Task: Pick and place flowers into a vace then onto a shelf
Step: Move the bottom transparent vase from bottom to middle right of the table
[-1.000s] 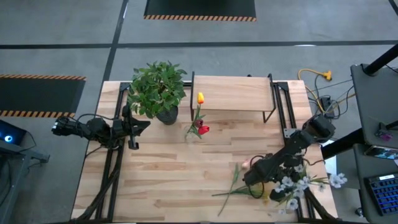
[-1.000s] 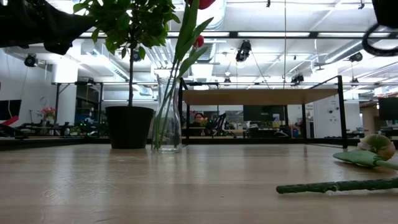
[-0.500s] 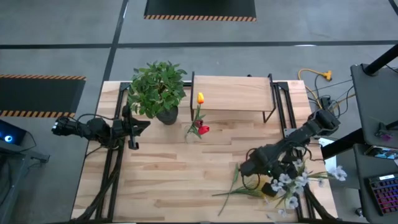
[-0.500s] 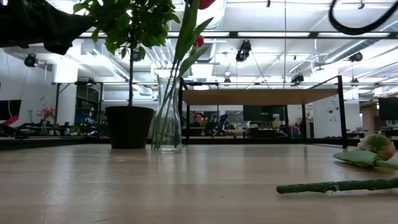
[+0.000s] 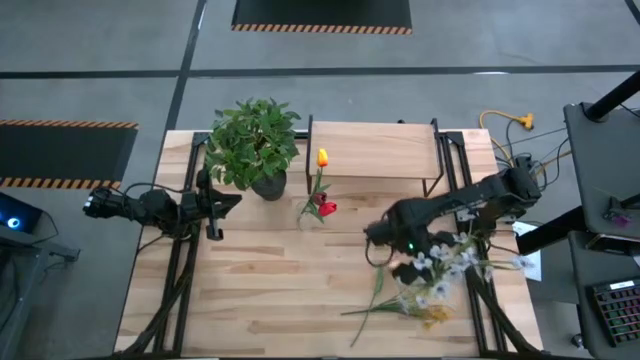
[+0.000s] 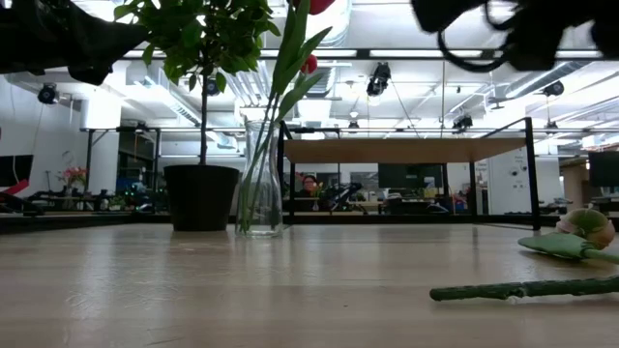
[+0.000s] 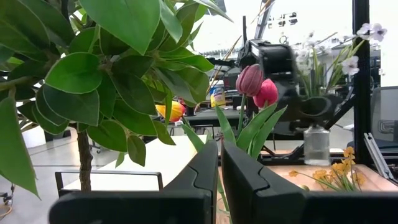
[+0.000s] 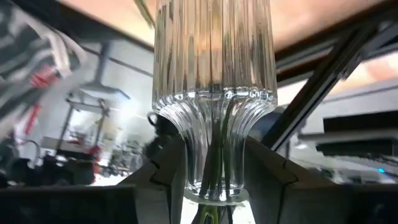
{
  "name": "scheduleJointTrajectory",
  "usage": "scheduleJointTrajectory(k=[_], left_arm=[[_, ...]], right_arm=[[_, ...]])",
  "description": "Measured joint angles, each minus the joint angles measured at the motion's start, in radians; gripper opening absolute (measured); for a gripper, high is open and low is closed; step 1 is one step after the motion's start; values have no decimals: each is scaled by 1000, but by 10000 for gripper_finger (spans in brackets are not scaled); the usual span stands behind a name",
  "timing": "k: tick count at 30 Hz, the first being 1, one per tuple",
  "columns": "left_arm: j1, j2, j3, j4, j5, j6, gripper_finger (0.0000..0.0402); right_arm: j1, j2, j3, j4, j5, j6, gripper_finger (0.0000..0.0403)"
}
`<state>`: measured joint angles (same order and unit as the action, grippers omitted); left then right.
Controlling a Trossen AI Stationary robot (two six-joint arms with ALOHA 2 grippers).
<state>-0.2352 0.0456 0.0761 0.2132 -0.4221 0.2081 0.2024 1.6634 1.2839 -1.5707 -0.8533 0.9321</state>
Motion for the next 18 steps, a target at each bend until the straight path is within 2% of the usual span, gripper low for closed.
scheduleJointTrajectory(k=[11, 18], left_arm=[[0, 0, -3, 0, 0, 0, 4], [0, 0, -4, 0, 0, 0, 4]], right_arm=[[-256, 0, -7, 0, 153, -119, 115], [-354, 0, -41, 0, 179, -149, 115]])
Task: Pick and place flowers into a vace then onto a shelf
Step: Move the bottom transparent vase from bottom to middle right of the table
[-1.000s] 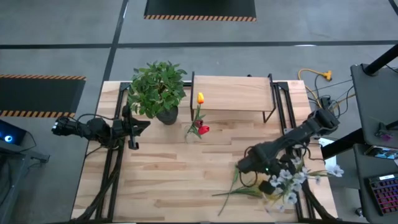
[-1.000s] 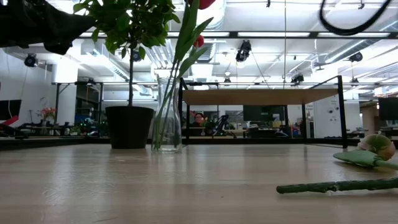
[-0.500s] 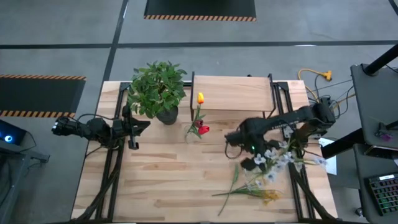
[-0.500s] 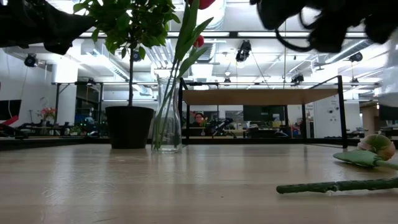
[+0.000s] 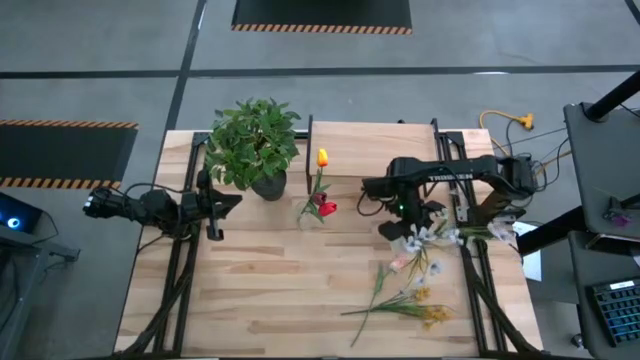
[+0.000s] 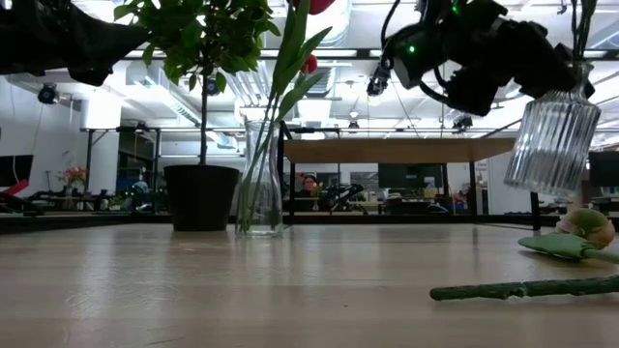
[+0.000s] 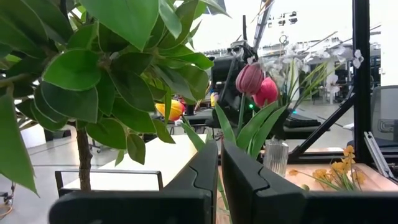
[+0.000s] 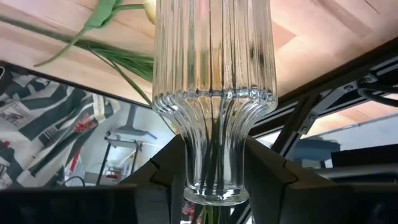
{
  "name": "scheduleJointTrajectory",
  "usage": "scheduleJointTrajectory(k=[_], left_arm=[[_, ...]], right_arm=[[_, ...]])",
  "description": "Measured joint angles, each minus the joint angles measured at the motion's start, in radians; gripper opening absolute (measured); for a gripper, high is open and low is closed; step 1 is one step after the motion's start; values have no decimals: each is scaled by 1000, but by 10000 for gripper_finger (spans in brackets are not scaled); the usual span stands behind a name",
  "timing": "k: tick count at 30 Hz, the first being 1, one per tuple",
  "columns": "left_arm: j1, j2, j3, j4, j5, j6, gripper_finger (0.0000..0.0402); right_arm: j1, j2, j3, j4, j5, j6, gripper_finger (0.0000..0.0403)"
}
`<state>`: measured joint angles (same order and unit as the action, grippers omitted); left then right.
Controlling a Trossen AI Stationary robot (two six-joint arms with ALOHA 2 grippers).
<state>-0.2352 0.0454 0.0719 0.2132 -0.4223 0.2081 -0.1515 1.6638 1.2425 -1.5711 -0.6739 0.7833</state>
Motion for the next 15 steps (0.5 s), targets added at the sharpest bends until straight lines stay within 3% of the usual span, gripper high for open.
scheduleJointTrajectory(k=[15], left_arm=[[0, 0, -2, 0, 0, 0, 4]], right_arm=[[-106, 123, -58, 1, 4, -196, 116]])
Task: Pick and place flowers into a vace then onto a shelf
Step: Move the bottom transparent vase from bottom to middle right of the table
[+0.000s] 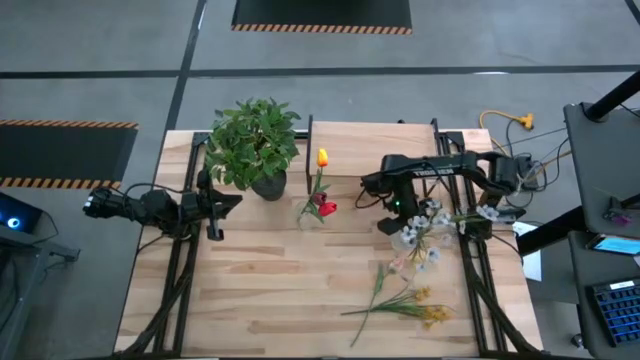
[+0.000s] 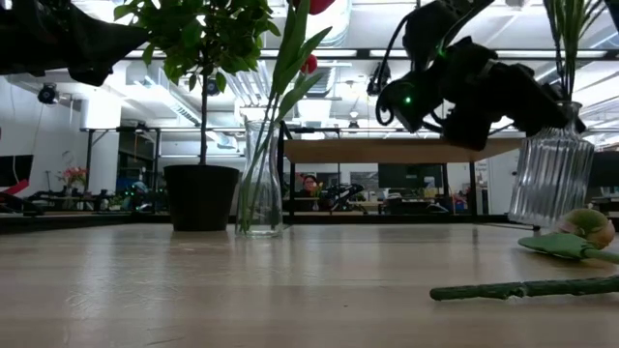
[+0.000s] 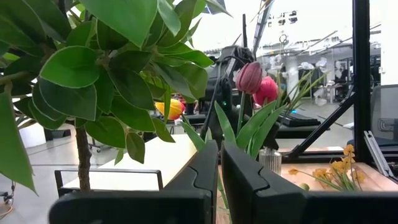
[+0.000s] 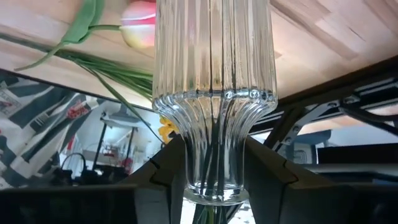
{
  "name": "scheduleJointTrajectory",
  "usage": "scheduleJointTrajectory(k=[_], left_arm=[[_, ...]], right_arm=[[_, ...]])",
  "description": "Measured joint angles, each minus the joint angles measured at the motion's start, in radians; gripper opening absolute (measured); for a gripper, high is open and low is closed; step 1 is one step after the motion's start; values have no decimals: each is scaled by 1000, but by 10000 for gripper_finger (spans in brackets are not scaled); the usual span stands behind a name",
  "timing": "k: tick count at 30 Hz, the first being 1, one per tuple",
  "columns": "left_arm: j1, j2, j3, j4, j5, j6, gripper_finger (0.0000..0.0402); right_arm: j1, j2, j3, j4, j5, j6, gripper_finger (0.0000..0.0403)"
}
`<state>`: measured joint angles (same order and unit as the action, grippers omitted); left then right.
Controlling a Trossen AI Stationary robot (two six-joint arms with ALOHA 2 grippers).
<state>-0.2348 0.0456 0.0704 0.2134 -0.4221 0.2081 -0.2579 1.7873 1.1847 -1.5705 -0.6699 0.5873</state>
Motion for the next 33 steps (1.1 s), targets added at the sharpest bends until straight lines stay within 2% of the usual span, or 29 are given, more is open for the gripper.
scheduleJointTrajectory(k=[23, 33], left_arm=[[0, 0, -2, 0, 0, 0, 4], [0, 0, -2, 0, 0, 0, 4]], right_arm=[[-22, 21, 4, 0, -8, 4, 135], [-24, 21, 5, -1, -12, 39, 170]])
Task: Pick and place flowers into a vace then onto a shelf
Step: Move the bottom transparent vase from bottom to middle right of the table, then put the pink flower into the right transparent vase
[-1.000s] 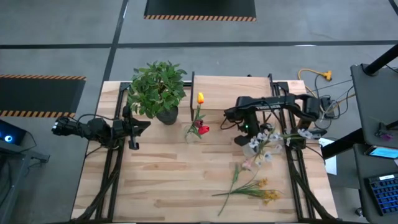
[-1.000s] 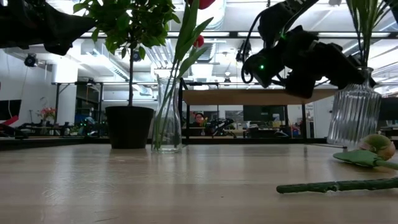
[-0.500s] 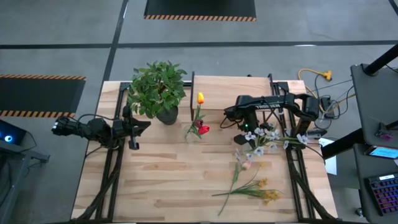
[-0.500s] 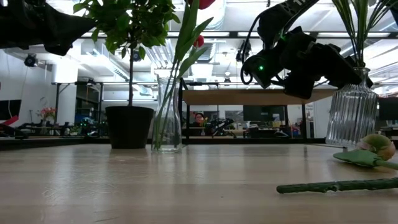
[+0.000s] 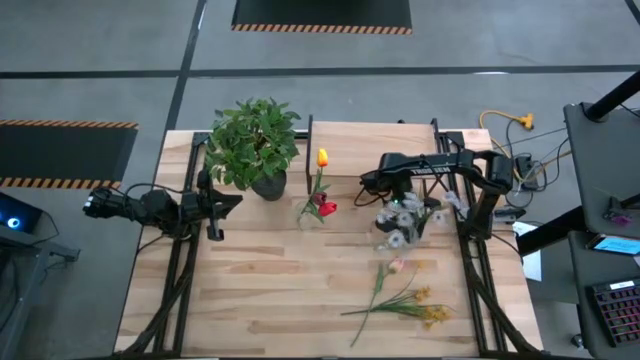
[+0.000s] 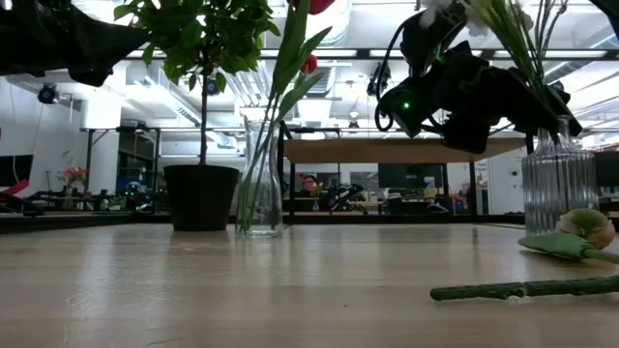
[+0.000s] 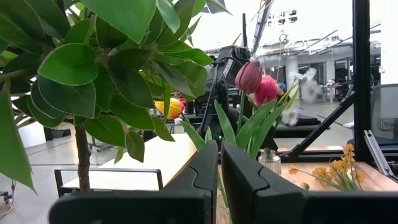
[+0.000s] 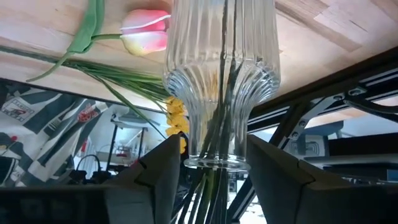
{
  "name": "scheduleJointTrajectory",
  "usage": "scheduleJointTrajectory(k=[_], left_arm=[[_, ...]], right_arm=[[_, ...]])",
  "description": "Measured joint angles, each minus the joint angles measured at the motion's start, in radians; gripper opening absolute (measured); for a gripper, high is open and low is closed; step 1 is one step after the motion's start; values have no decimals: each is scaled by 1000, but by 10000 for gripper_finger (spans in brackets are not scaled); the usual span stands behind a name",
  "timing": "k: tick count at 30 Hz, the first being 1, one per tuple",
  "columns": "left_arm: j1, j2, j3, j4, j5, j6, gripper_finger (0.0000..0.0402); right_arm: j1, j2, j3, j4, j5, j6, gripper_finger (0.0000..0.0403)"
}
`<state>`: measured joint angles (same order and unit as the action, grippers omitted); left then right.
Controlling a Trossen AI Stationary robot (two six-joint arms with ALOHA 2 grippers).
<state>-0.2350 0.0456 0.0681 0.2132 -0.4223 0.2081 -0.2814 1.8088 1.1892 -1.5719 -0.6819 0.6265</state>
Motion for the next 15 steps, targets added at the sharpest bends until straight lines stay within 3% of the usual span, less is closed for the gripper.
scheduleJointTrajectory(k=[8, 15], left_arm=[[0, 0, 0, 0, 0, 0, 4], [0, 0, 0, 0, 0, 0, 4]], right_arm=[[-36, -9, 23, 1, 1, -1, 184], [-40, -22, 148, 0, 68, -1, 183]])
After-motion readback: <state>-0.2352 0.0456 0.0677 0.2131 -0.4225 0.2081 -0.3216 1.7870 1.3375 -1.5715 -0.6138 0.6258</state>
